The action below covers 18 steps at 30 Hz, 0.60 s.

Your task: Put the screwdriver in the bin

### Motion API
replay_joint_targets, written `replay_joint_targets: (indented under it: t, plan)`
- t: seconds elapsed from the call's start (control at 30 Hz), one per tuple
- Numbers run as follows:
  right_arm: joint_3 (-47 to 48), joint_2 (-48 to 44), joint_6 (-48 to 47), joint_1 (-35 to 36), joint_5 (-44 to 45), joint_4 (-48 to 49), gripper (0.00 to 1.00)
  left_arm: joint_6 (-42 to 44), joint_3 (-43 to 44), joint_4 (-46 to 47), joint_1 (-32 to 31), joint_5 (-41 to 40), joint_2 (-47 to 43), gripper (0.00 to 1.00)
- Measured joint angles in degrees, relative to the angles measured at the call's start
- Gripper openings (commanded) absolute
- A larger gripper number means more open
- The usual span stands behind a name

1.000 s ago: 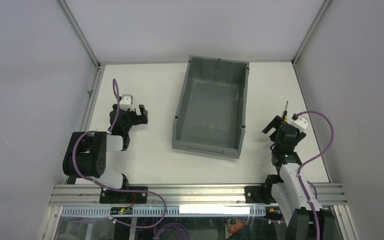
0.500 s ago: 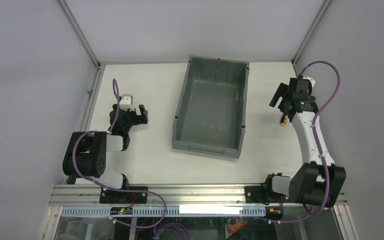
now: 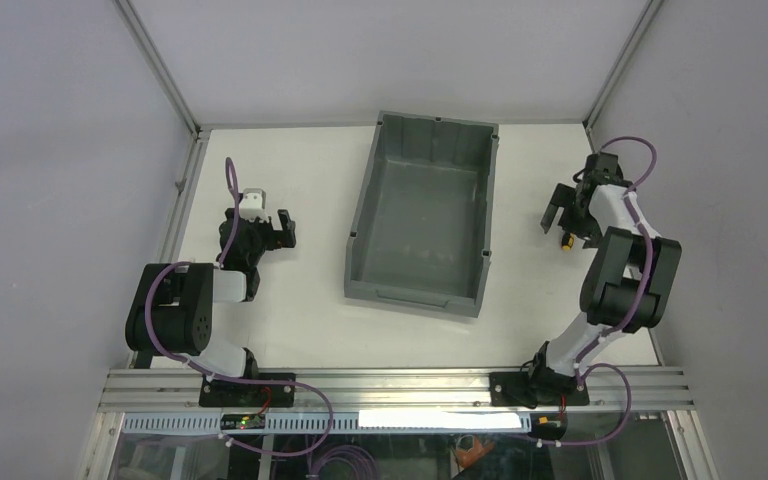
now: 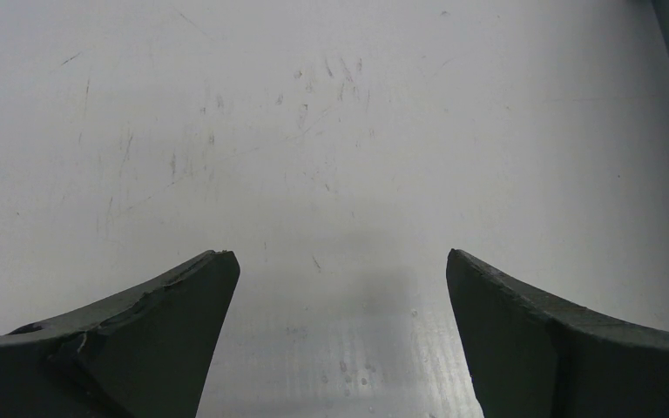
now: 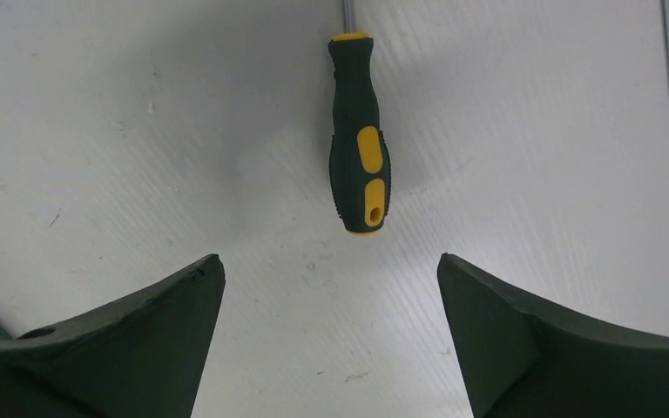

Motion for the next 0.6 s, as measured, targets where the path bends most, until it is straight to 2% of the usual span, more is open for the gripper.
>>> replay_joint_targets:
  t: [0.23,0.27,0.3,0.4,0.47,0.6]
  plan:
    - [1.42,10.34,-1.44,-1.57,-2.14,2.01,0.83,0.0,0.0,0.0,0.0,0.0,0.0,1.0]
    - [1.6,11.1,-1.49,-1.7,-2.62,2.03,0.79,0.0,0.0,0.0,0.0,0.0,0.0,1.0]
    - [1.84,11.3,-1.6,-1.79,-2.73,2.32,0.72,0.0,0.0,0.0,0.0,0.0,0.0,1.0]
    - [1.95,11.52,-2.08,-1.81,-2.78,4.35,0.33,0.0,0.0,0.0,0.0,0.0,0.0,1.0]
    - [1.95,11.58,-2.45,-1.86,-2.82,5.22,0.13,0.0,0.0,0.02,0.0,0.0,0.0,1.0]
    - [1.95,11.43,-2.45,-2.03,-2.67,5.86,0.01,0.0,0.0,0.0,0.0,0.0,0.0,1.0]
